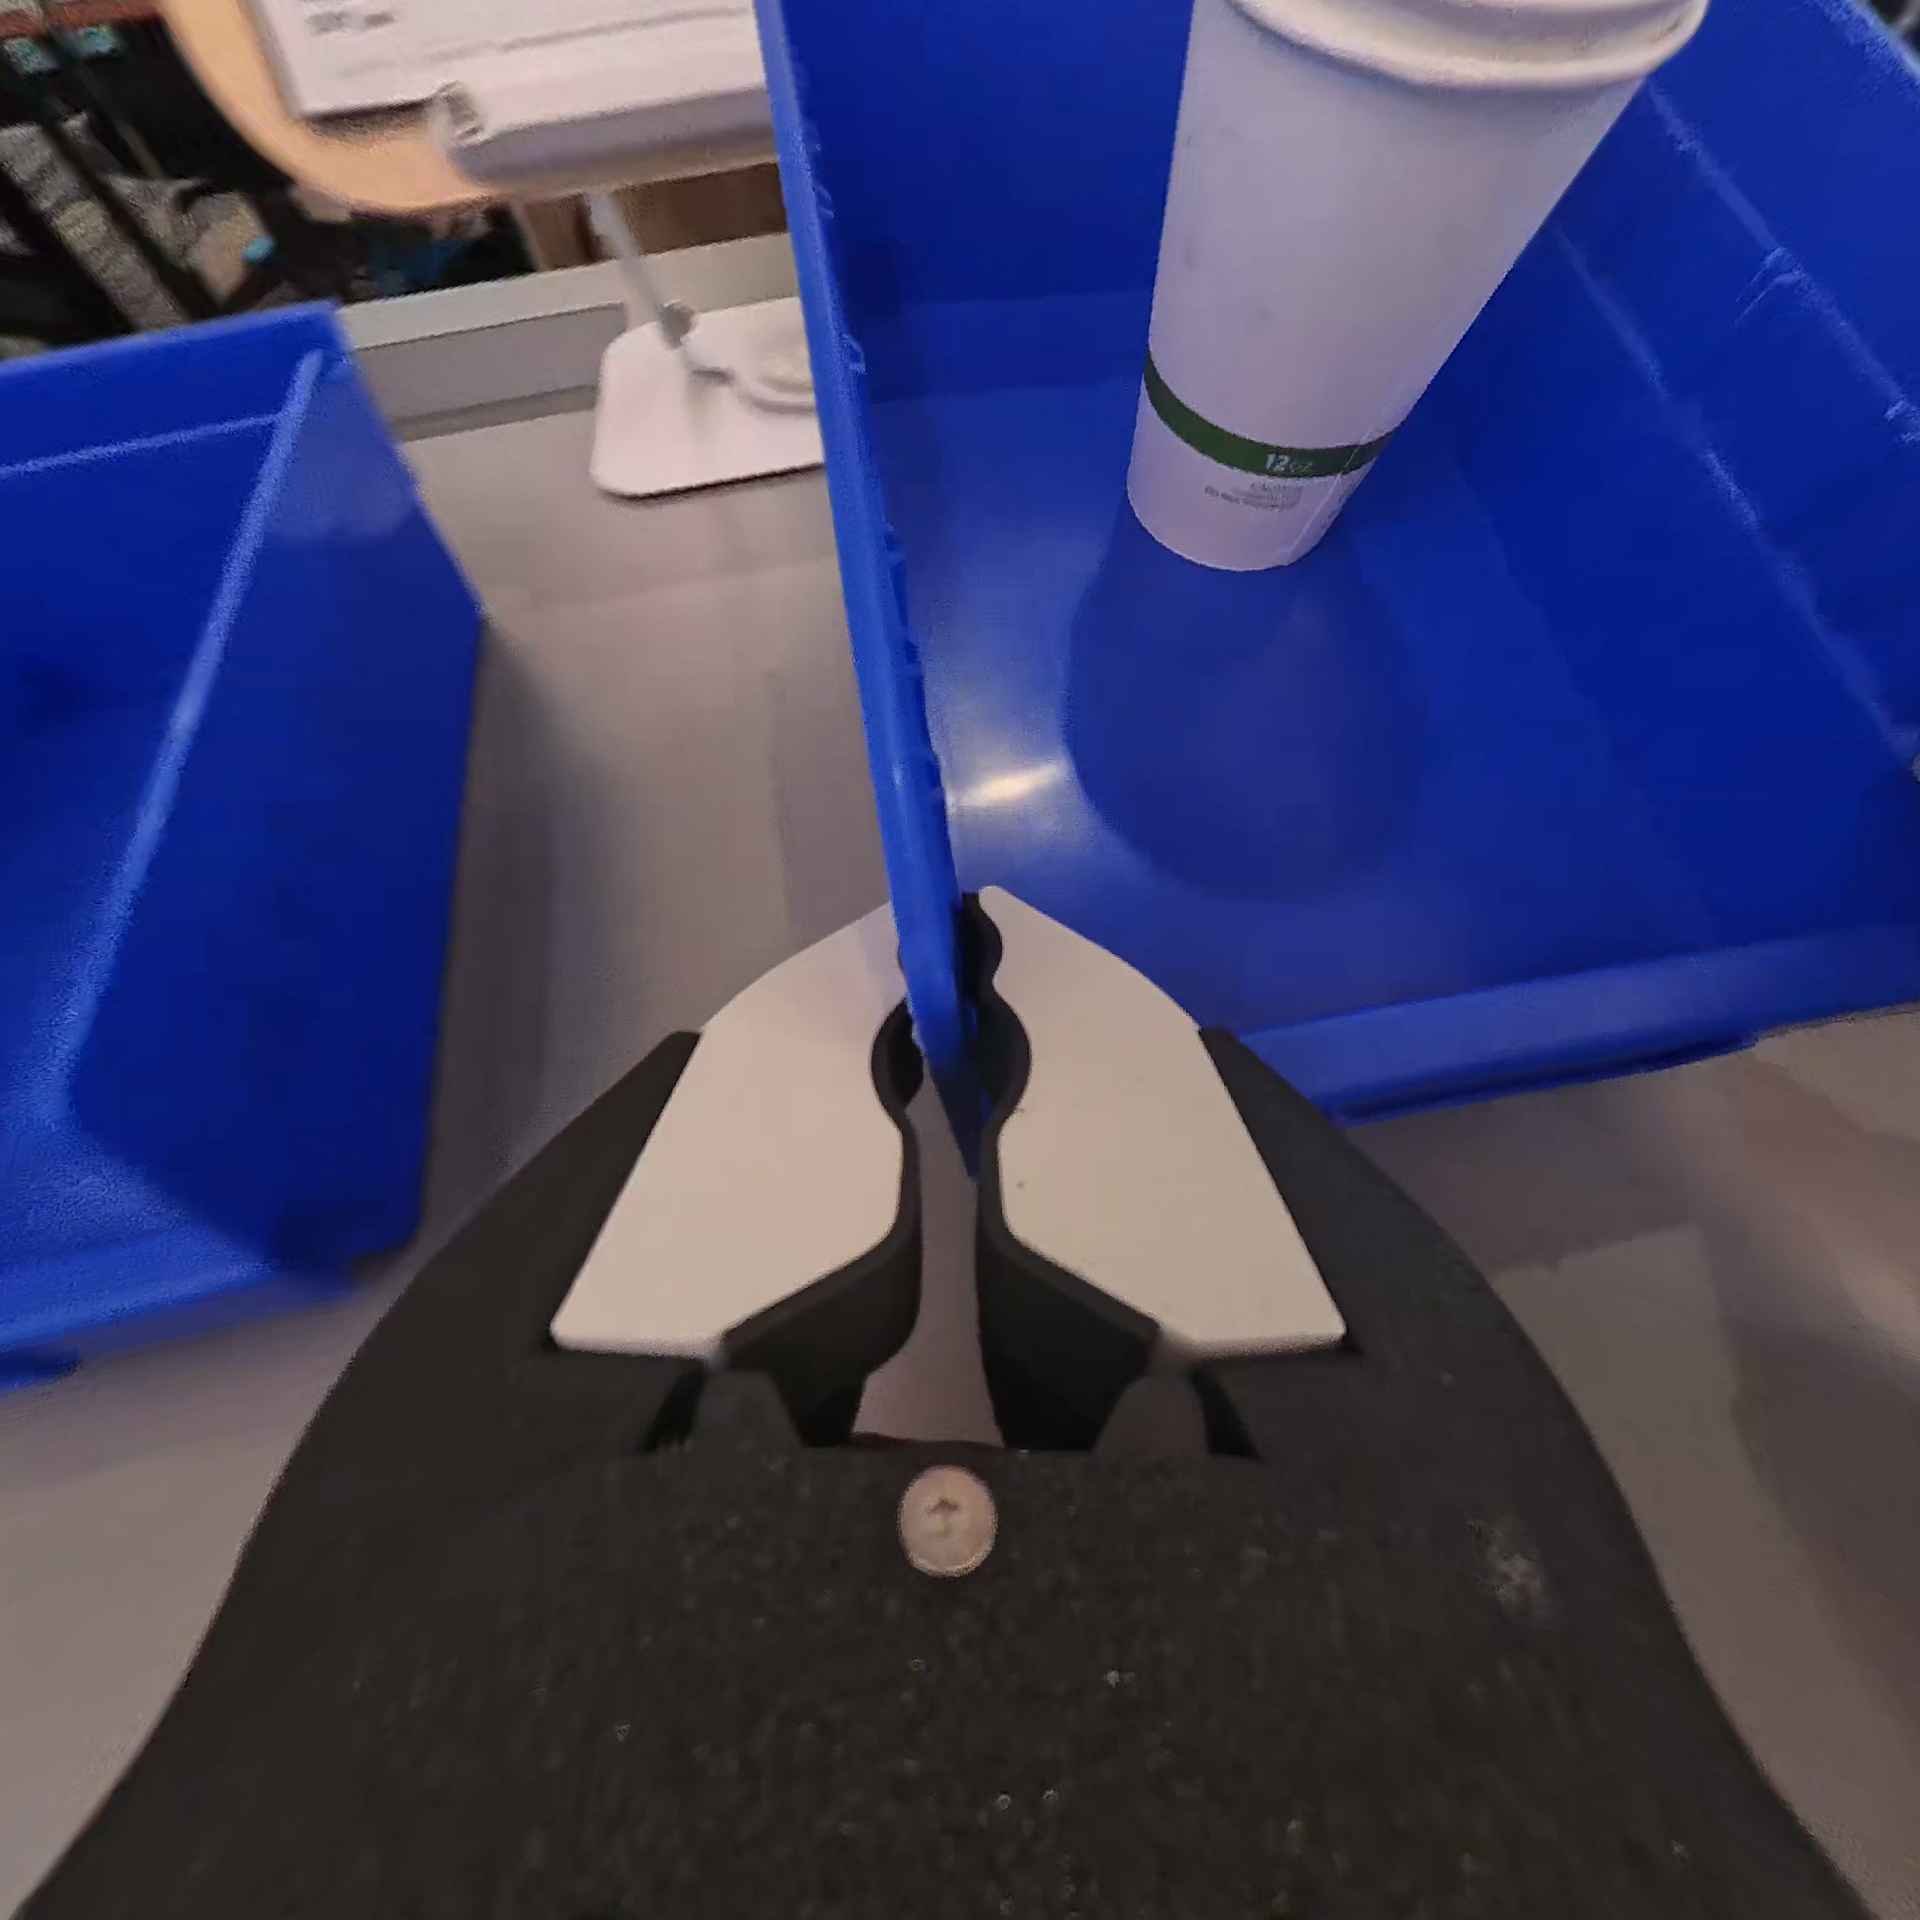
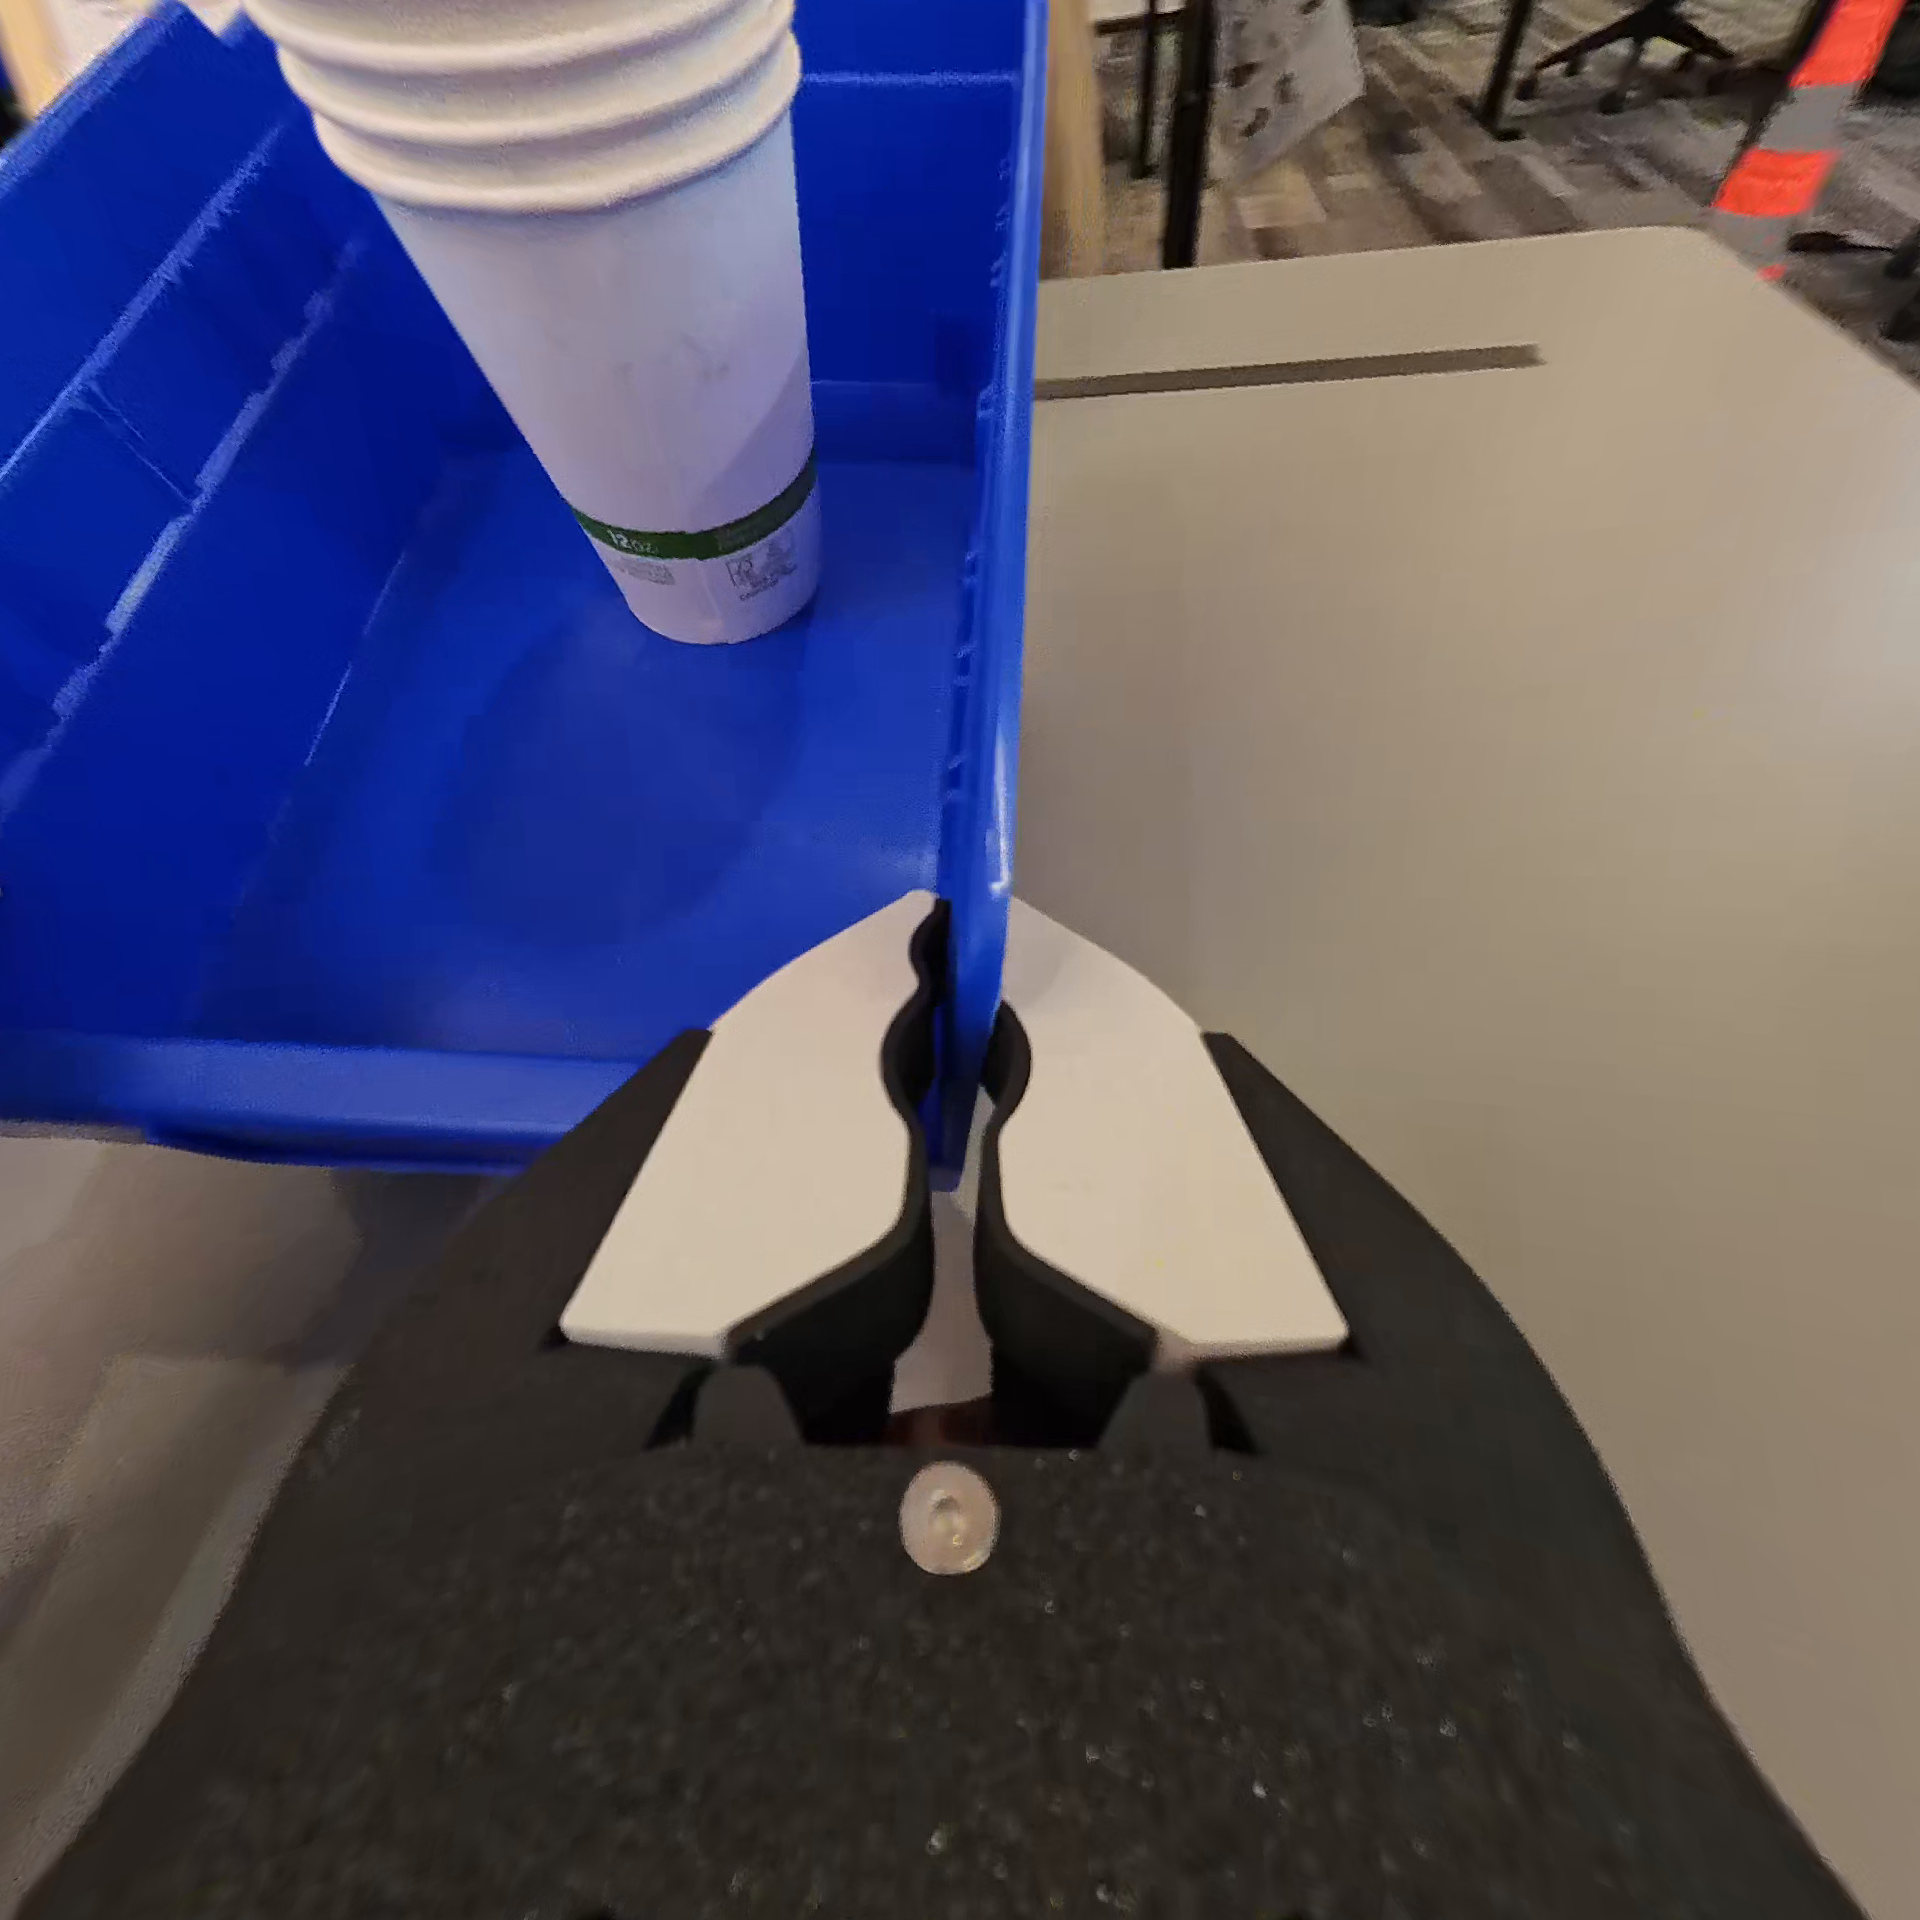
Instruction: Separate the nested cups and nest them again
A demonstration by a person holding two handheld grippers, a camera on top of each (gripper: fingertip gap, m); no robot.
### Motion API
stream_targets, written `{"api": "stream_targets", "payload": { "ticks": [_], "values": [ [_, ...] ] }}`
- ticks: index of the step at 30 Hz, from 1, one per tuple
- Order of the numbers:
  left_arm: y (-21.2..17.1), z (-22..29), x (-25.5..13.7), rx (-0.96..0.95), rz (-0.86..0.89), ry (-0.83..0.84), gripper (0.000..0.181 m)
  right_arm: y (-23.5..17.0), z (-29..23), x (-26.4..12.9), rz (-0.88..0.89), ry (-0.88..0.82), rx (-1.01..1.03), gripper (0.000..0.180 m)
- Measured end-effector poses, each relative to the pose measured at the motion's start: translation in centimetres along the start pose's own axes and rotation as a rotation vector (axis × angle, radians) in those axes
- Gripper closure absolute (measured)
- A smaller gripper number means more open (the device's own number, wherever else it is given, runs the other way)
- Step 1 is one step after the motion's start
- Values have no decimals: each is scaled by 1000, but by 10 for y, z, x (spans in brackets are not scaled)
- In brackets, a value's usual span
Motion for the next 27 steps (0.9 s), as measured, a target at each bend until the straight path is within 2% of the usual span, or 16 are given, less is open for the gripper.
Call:
{"api": "stream_targets", "payload": {
  "ticks": [8, 15, 16, 17, 18, 22, 25, 27],
  "values": [
    [-58, -73, -24, -123, -104, 106, 177, -26, -83, 20, -102, 141, -100, 177],
    [-65, -84, -21, -183, -91, 53, 171, -25, -91, 28, -118, 185, -108, 174],
    [-65, -83, -23, -185, -86, 40, 161, -23, -89, 27, -108, 188, -114, 169],
    [-66, -82, -27, -189, -78, 31, 143, -21, -86, 24, -98, 184, -113, 158],
    [-67, -82, -34, -188, -67, 15, 134, -20, -84, 19, -96, 195, -114, 154],
    [-65, -100, -95, -212, 30, -15, 131, -17, -75, -21, -34, 276, -164, 147],
    [-73, -158, -134, -197, 77, 136, 133, -27, -74, -54, 20, 353, -242, 149],
    [-85, -213, -141, -173, 52, 264, 131, -40, -78, -67, 8, 393, -288, 152]
  ]
}}
Point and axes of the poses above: each gripper's, where its closed fingertips meet, x out along the fingers, y out of its top, z = x × y across the jaws, the point moved 3 cm from there along -x, back along the fingers, and after that the axes turned 8 degrees about x, right-handed, at the moved point
